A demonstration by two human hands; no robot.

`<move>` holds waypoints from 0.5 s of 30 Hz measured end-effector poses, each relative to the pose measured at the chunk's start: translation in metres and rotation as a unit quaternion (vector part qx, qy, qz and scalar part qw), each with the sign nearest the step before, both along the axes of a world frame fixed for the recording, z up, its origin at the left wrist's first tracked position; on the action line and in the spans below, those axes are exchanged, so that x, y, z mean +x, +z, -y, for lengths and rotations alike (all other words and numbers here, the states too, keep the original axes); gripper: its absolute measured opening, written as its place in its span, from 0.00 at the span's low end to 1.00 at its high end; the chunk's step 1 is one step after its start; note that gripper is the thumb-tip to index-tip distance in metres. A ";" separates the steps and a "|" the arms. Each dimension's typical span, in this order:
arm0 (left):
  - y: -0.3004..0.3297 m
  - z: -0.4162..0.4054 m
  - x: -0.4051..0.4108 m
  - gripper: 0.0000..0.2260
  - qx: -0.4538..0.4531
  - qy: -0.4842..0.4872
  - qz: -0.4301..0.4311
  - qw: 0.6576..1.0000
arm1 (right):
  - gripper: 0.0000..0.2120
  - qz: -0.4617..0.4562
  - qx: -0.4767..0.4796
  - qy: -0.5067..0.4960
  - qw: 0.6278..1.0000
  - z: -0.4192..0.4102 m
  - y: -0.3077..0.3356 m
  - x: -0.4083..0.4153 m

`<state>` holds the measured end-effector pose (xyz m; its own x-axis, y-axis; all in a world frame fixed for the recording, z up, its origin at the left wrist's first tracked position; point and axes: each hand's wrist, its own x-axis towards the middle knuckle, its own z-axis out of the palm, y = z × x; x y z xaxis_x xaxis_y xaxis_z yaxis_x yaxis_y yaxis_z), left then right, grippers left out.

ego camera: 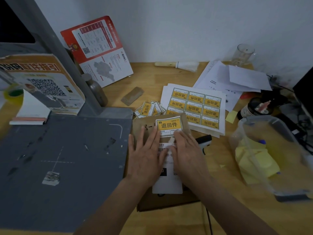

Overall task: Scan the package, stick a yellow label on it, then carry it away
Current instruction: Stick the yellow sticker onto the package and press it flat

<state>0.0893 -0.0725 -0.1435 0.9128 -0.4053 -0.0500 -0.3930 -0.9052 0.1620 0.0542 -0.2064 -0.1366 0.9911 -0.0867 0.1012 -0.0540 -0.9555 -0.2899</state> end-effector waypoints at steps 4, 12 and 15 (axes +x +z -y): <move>-0.003 0.000 -0.002 0.34 -0.017 0.009 0.001 1.000 | 0.19 -0.018 -0.085 -0.006 0.996 0.009 0.005 0.003; 0.000 -0.003 -0.003 0.30 -0.044 -0.029 0.009 0.999 | 0.39 -0.110 0.032 0.112 0.987 0.001 0.013 0.017; -0.003 -0.002 -0.002 0.32 -0.044 -0.023 0.006 0.999 | 0.39 -0.135 0.011 0.093 0.986 0.012 0.014 0.033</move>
<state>0.0869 -0.0701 -0.1465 0.8934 -0.4493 -0.0026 -0.4362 -0.8687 0.2348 0.0869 -0.2181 -0.1224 0.9807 0.0989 -0.1684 0.0428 -0.9501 -0.3089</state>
